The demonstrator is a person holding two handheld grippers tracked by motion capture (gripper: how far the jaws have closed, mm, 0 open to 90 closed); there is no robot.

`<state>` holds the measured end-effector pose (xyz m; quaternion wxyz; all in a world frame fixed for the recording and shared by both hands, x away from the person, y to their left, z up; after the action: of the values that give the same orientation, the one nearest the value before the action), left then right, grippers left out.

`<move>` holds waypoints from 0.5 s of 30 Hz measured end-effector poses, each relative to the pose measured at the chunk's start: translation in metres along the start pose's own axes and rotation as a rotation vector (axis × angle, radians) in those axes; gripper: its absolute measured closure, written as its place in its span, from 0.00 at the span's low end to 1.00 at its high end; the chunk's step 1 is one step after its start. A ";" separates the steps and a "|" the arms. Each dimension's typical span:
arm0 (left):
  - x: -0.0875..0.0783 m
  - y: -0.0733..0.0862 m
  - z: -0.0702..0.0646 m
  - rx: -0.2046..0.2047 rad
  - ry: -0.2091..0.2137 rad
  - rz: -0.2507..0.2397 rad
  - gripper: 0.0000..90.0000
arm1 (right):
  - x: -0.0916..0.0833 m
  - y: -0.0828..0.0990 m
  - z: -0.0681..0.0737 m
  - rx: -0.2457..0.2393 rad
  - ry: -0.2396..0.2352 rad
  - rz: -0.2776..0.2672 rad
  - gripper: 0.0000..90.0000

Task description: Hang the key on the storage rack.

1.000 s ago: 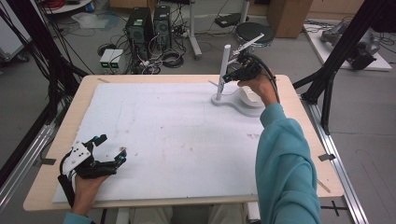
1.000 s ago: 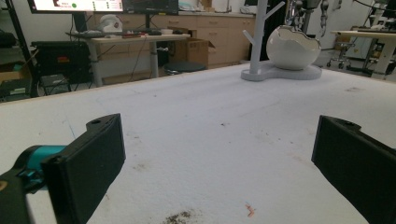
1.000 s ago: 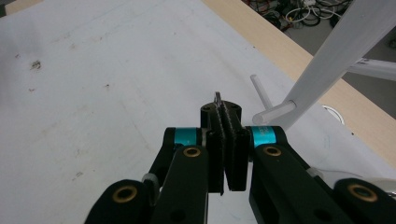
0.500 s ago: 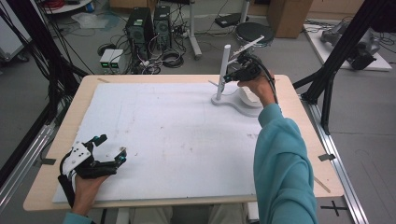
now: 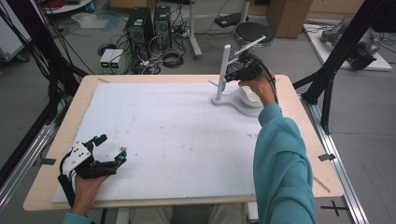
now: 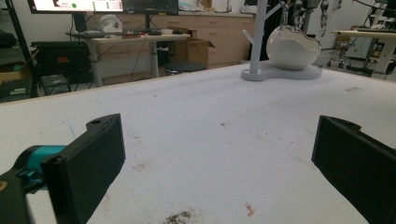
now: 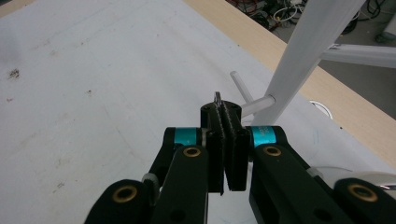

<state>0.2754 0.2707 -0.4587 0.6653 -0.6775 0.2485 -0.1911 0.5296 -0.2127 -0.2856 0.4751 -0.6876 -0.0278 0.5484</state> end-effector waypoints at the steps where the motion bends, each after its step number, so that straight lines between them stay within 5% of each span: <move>1: 0.000 0.000 0.000 0.001 0.000 0.000 0.04 | 0.000 0.000 -0.001 0.000 -0.001 -0.002 0.99; 15: 0.000 0.000 0.000 -0.001 0.002 0.000 0.04 | 0.003 0.002 -0.007 0.016 -0.007 -0.014 0.99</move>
<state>0.2752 0.2705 -0.4587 0.6648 -0.6775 0.2493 -0.1920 0.5355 -0.2169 -0.2896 0.4844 -0.6816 -0.0296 0.5477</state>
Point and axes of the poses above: each handheld gripper's, and its own axes: x roughly forward along the jaws, y roughly out of its underside, z roughly to its left, the point moved 1 cm from there along x, roughly forward along the jaws, and after that the axes turned 1 degree about y, right-handed, at the moved point
